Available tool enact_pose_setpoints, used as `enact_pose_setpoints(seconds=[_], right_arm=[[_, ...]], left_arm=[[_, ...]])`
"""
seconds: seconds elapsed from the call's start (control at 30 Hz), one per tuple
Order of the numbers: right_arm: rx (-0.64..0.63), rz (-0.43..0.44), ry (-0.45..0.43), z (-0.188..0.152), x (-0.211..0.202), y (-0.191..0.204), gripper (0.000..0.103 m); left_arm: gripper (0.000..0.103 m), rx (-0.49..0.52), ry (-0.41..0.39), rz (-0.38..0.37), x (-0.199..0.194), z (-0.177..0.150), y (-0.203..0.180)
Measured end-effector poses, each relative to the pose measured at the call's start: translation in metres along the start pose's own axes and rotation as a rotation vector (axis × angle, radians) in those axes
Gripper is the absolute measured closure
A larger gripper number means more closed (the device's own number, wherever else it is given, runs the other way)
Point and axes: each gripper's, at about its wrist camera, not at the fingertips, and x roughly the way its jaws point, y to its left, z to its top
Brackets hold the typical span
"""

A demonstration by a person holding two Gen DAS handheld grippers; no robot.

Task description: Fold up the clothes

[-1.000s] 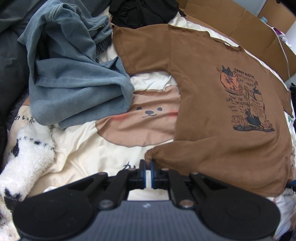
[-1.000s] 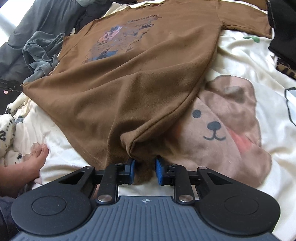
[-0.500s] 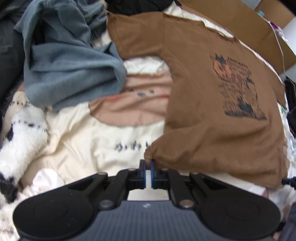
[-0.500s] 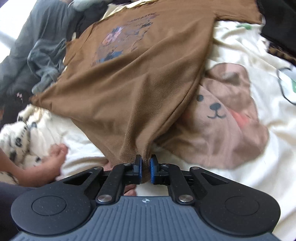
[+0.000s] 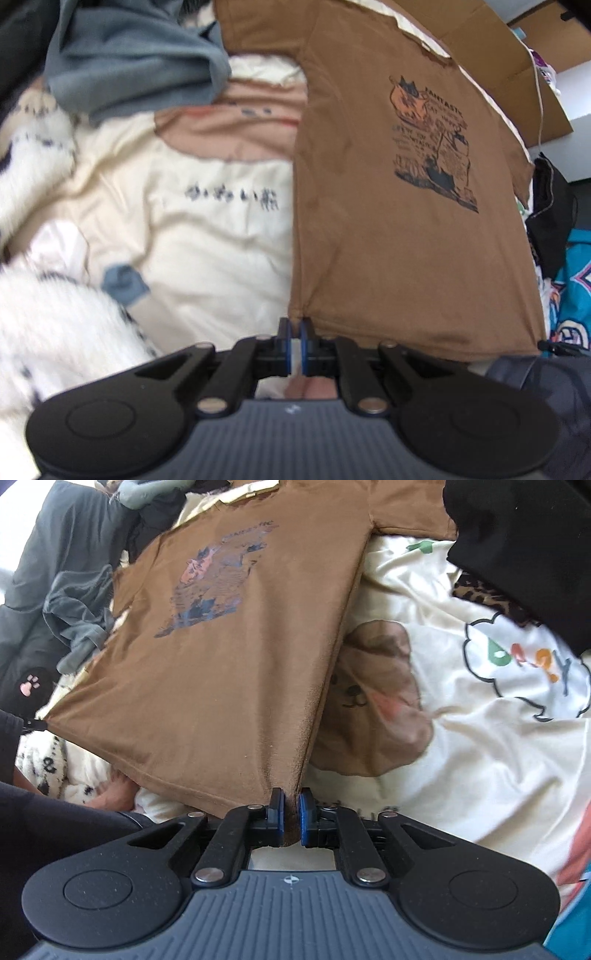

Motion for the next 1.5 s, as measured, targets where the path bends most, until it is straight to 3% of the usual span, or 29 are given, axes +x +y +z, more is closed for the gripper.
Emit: enact_pose_setpoints(seconds=[0.33, 0.47, 0.57, 0.67, 0.77, 0.8, 0.87, 1.0, 1.2, 1.3, 1.37, 1.43, 1.5], right_arm=[[0.028, -0.113, 0.069, -0.011, 0.057, -0.023, 0.097], [0.086, -0.128, 0.067, -0.019, 0.075, -0.03, 0.096], [0.117, -0.124, 0.054, -0.019, 0.076, -0.034, 0.092], [0.108, -0.138, 0.065, -0.018, 0.075, -0.035, 0.082], [0.102, -0.145, 0.064, -0.017, 0.076, -0.036, 0.077], [0.102, -0.143, 0.058, -0.017, 0.076, -0.037, 0.07], [0.1, -0.139, 0.045, -0.016, 0.077, -0.038, 0.063], [0.084, -0.137, 0.043, -0.013, 0.081, -0.04, 0.061], [0.098, -0.122, 0.028, -0.01, 0.087, -0.043, 0.061], [0.1, -0.104, 0.041, -0.006, 0.085, -0.043, 0.062], [0.095, -0.099, 0.049, -0.004, 0.085, -0.041, 0.067], [0.104, -0.088, 0.053, -0.002, 0.085, -0.04, 0.082], [0.101, -0.084, 0.066, 0.001, 0.083, -0.041, 0.095]], left_arm=[[0.098, -0.058, 0.106, 0.049, 0.067, -0.017, 0.019], [0.095, -0.031, 0.103, 0.026, 0.06, -0.017, 0.018], [0.089, 0.006, 0.084, 0.058, 0.049, -0.012, 0.016], [0.084, 0.035, 0.056, 0.072, 0.045, -0.004, 0.016], [0.068, 0.053, 0.042, 0.071, 0.059, 0.003, 0.015], [0.062, 0.068, 0.042, 0.072, 0.067, 0.005, 0.014], [0.059, 0.088, 0.046, 0.088, 0.083, 0.007, 0.014], [0.059, 0.114, 0.033, 0.122, 0.108, 0.001, 0.017], [0.067, 0.07, 0.105, 0.099, 0.13, -0.016, 0.031], [0.071, 0.07, 0.096, 0.093, 0.133, -0.022, 0.035], [0.079, 0.044, 0.096, 0.075, 0.132, -0.02, 0.039], [0.091, 0.014, 0.094, 0.041, 0.13, -0.018, 0.043], [0.093, 0.015, 0.096, 0.033, 0.129, -0.017, 0.043]])
